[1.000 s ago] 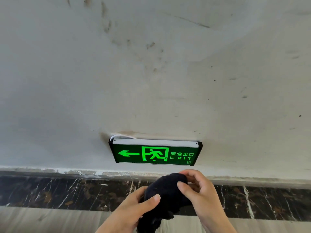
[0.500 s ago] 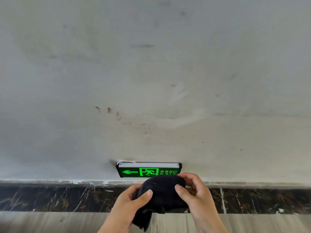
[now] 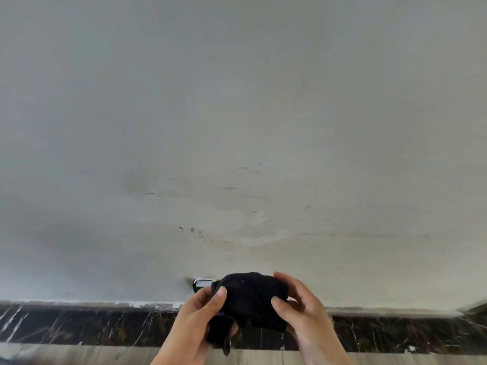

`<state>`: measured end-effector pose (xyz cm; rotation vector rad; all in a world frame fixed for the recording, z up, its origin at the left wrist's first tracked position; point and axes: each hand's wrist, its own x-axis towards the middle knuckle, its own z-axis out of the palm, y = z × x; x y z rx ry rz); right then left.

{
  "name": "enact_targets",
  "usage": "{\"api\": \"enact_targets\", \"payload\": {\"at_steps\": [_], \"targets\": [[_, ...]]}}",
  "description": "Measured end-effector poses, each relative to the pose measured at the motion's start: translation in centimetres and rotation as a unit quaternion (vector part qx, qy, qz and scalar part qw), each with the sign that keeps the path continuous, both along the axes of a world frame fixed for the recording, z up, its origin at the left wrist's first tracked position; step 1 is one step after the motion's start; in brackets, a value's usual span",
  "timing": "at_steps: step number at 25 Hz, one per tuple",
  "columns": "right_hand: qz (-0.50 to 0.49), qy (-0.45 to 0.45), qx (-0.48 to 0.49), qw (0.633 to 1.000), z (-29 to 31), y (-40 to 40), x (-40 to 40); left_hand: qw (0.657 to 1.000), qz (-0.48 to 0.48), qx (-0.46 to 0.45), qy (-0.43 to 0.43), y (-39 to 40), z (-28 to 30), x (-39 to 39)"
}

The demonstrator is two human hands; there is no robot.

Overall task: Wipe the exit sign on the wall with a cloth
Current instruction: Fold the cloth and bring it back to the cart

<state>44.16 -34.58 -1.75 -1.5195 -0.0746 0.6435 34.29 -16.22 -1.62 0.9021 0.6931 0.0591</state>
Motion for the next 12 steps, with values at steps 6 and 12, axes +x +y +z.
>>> {"api": "enact_targets", "payload": {"at_steps": [6, 12], "targets": [[-0.012, 0.006, 0.057, 0.998, 4.8, -1.8, -1.8, 0.996, -0.024, 0.078, -0.032, -1.5, 4.6, -2.1], [-0.027, -0.013, 0.082, 0.996, 7.4, -2.0, -2.8, 0.988, 0.002, 0.151, -0.033, -1.6, 6.7, -3.0]]}}
